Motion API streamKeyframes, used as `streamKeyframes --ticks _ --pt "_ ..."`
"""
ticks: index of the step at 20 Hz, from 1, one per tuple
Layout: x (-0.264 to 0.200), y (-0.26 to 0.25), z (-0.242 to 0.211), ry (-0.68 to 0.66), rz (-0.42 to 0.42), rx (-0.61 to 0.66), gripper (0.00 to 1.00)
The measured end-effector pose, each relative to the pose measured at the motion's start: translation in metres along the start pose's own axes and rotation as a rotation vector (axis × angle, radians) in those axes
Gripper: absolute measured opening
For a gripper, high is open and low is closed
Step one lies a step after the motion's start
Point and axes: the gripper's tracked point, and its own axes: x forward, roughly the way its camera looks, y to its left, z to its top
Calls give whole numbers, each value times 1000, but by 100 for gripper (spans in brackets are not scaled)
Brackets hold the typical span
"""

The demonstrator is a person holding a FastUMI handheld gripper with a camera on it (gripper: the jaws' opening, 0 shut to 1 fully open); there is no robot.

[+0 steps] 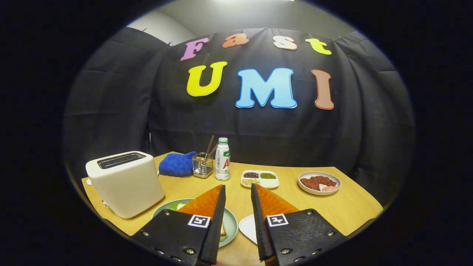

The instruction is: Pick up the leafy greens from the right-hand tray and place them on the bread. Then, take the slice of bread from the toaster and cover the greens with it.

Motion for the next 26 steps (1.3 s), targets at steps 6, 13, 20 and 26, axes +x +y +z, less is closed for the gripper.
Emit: streamKeyframes --ticks 6,13,20,26 --pt "-20 -113 -3 -34 -97 -1 42" --pt "-52 -258 -36 8 -140 73 43" --pt "-74 -378 -23 -137 -276 -221 42" --pt "-56 -461 -36 -201 -225 -58 60"
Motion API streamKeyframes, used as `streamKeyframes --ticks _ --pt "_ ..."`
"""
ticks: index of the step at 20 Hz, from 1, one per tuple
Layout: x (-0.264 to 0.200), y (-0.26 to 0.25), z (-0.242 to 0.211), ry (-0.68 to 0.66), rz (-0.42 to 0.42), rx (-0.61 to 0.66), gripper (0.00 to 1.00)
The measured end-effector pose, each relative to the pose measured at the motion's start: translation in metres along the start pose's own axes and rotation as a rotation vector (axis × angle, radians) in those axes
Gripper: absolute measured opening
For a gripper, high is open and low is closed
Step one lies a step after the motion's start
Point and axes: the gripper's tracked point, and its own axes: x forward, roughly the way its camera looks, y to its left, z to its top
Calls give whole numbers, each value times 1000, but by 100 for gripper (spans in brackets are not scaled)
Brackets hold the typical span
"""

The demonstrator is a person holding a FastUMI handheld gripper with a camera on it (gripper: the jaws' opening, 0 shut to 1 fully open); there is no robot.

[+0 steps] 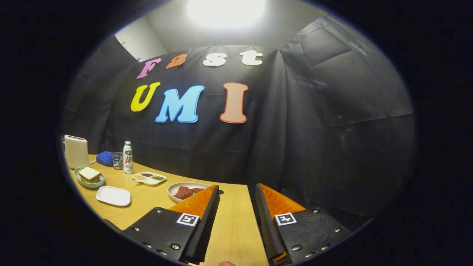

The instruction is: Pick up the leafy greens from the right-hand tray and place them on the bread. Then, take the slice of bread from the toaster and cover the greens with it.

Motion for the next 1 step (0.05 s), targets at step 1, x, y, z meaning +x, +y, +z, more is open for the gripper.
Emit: streamKeyframes --ticks 1 --pt "4 -3 -10 7 4 -8 60"
